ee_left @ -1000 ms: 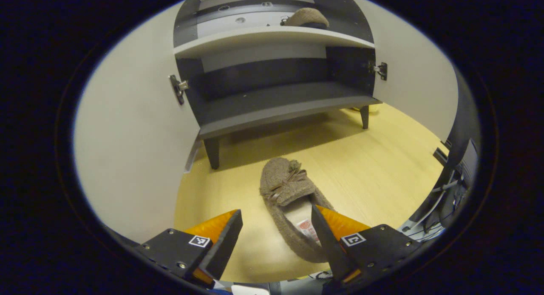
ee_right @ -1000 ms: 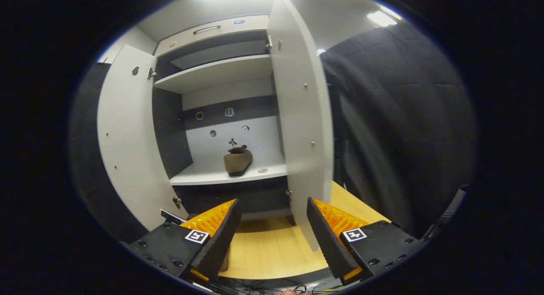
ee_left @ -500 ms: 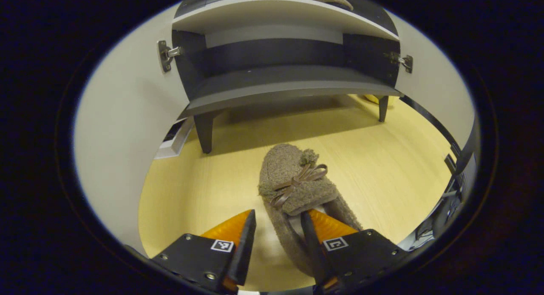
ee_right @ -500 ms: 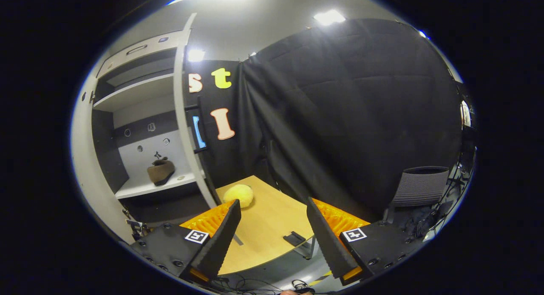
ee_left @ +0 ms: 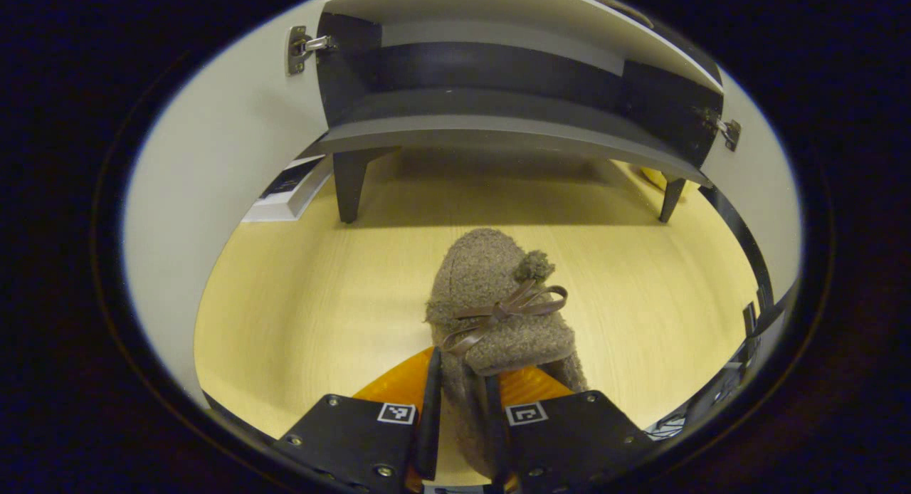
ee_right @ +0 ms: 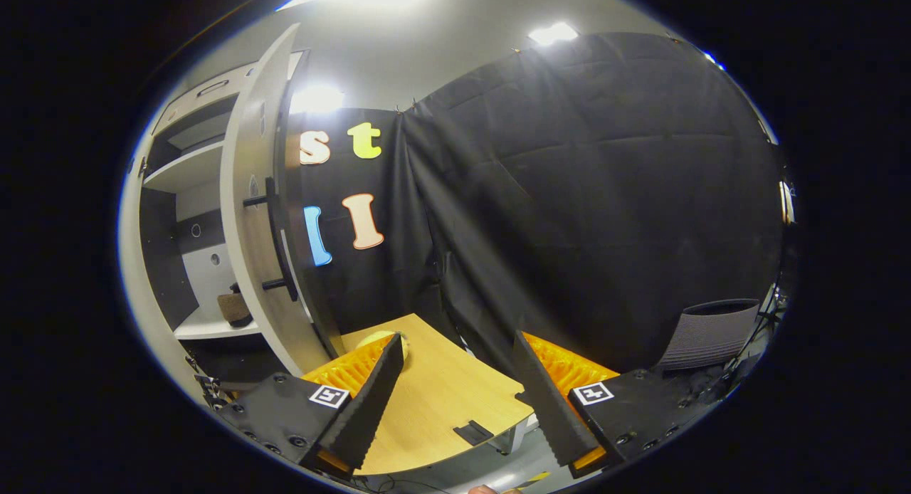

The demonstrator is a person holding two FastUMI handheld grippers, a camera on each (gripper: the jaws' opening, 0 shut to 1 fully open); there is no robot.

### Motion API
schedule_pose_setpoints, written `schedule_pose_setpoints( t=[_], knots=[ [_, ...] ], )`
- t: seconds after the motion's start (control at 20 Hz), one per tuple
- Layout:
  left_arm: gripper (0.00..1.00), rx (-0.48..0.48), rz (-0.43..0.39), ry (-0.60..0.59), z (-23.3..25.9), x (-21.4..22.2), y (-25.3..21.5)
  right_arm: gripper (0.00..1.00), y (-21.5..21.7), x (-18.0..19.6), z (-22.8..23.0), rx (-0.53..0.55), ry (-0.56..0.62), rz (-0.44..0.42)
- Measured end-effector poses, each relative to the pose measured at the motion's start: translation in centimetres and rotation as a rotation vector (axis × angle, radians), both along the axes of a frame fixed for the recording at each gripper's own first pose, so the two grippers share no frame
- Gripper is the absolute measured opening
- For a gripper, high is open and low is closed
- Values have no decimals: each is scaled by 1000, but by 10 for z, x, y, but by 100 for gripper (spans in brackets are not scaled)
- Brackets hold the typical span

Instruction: Grab one shoe with the right hand and put it into the shoe cabinet, grab the other shoe with the left hand and put it into the shoe cabinet; then close the right door with the right hand and the left door with the left hand.

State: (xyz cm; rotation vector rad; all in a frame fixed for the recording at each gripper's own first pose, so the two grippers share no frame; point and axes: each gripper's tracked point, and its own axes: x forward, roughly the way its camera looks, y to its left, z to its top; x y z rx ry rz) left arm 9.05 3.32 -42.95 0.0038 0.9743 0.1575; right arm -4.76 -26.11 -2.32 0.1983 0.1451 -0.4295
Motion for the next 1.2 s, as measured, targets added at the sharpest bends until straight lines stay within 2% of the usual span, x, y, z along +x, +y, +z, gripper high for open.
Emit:
schedule_pose_setpoints(
  t=[0.05,0.3,0.4,0.45,0.5,0.55,0.75,0.85,1.1,1.2],
  knots=[
    [6,-19,31,7,2,1,-1,98,-3,1,-5,18,3,6],
    [6,-33,103,1,3,4,-1,98,-18,17,-19,63,10,23],
    [2,-58,131,12,9,1,-5,98,-28,28,-20,67,10,17],
    [7,-73,148,13,7,2,-3,98,-32,32,-22,69,15,18],
    [7,-80,166,14,9,3,-2,98,-33,39,-22,76,19,32],
    [2,-83,181,9,10,4,-2,98,-32,44,-23,81,20,47],
    [1,-153,268,-20,32,5,-15,98,-34,67,-26,62,30,106],
    [2,-145,273,-47,41,0,-9,98,-33,83,-27,58,38,145],
    [1,-92,221,-140,88,-4,-16,99,-35,121,-25,47,27,239],
    [2,-58,210,-199,115,-4,-21,98,-30,136,-22,89,28,281]
  ],
)
